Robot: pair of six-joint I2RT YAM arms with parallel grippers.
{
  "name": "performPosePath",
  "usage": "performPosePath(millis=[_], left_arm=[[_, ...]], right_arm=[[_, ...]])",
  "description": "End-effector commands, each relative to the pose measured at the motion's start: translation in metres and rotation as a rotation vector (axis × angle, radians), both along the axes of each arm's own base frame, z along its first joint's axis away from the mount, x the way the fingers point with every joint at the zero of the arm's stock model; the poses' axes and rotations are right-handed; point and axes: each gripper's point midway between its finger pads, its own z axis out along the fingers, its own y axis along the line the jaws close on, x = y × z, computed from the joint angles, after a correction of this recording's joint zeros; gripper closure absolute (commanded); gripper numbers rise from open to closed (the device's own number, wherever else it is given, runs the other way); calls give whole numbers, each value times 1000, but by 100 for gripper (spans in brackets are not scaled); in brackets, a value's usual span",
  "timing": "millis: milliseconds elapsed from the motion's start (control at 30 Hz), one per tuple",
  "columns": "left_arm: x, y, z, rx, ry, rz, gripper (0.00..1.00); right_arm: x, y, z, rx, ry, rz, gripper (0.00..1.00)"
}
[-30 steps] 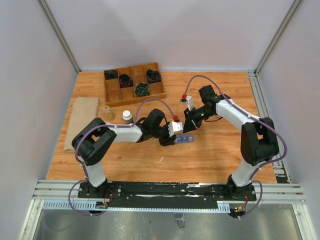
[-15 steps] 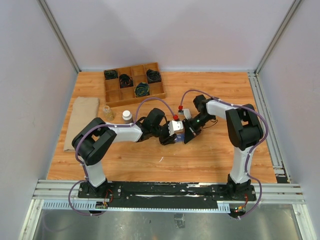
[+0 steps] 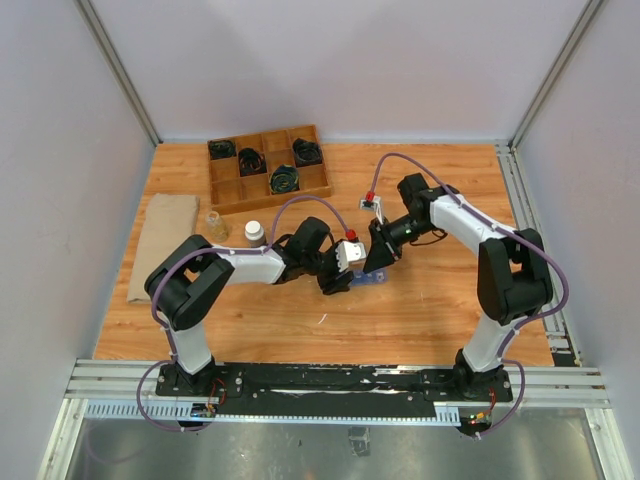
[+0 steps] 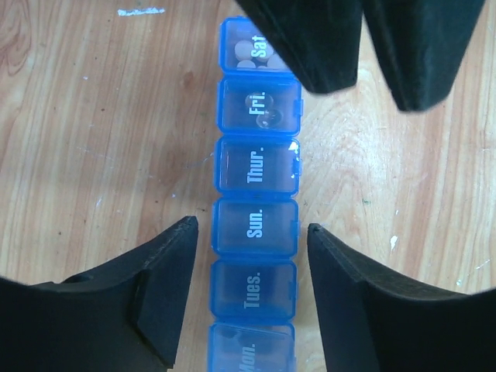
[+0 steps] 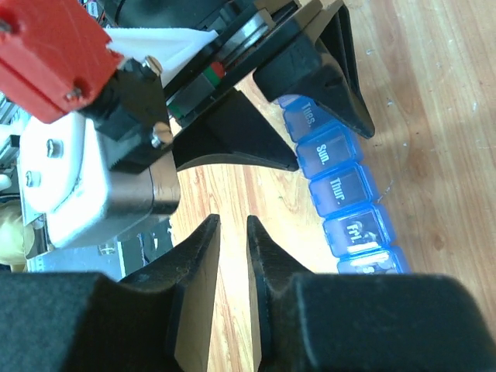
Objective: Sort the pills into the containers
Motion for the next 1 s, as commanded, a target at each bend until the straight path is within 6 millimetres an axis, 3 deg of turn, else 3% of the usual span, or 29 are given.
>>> performPosePath(millis=[0, 200, 367, 533, 700, 967], left_arm=[[-2, 1, -2, 6, 2, 7, 35], [-1, -2, 17, -54, -31, 24, 22], [-3, -4, 40, -121, -52, 33, 21], [-6, -1, 71, -229, -56, 70, 21], [-6, 20, 98, -349, -72, 179, 23], [-26, 58, 98, -451, -130, 302, 24]], right_arm=[[6, -7, 9, 28, -16, -15, 77], [14, -13, -8, -47, -18, -58, 71], [16, -15, -13, -60, -15, -60, 57], [17, -14, -9, -51, -42, -59, 54], [20, -17, -9, -71, -113, -62, 51], [22, -15, 2, -92, -474, 29, 28]])
